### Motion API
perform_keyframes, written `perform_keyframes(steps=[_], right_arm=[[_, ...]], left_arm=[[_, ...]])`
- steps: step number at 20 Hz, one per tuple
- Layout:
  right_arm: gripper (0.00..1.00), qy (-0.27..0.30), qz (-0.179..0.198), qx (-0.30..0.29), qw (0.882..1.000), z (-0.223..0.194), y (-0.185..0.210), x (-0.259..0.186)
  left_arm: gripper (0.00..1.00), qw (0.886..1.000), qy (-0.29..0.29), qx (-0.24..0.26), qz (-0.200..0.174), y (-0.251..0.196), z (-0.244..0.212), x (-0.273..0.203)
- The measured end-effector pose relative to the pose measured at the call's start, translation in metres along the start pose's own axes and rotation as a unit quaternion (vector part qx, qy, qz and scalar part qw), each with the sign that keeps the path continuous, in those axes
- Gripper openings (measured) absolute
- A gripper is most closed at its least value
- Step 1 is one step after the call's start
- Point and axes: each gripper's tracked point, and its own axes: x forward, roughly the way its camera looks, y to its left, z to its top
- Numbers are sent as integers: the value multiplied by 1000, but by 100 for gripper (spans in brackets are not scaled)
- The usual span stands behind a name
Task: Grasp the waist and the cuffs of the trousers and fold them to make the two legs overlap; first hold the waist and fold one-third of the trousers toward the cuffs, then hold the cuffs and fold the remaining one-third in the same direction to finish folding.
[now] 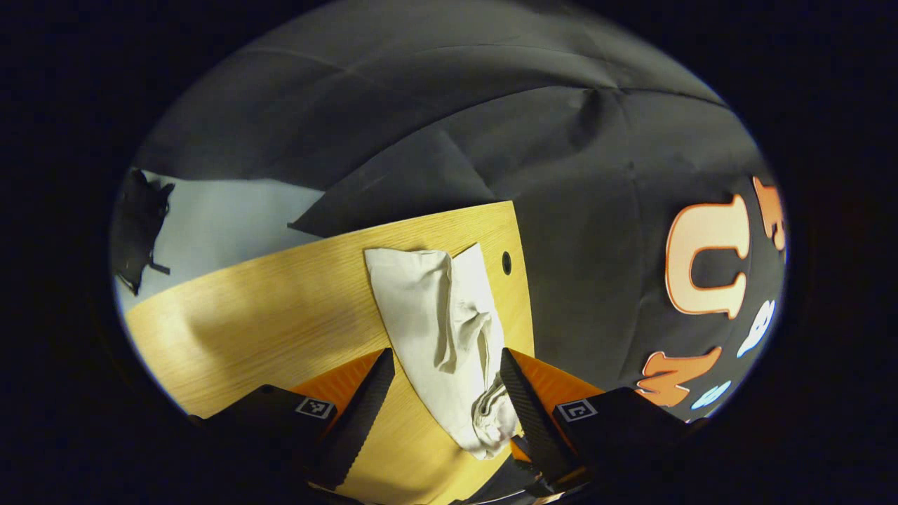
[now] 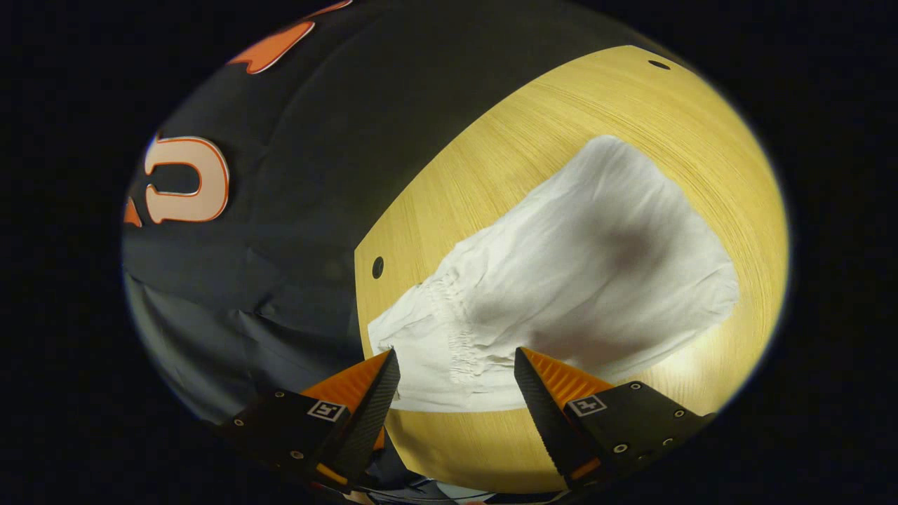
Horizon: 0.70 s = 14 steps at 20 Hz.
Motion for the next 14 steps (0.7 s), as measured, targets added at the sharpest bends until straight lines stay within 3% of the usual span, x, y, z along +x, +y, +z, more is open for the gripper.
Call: perform_keyframes(steps=[9, 14], right_arm=[[98, -32, -9, 48, 998, 28, -40, -37], [98, -42, -6, 72, 996, 43, -54, -46]], left_arm=[[99, 999, -2, -34, 34, 25, 12, 45], [99, 999, -5, -28, 16, 13, 13, 67]])
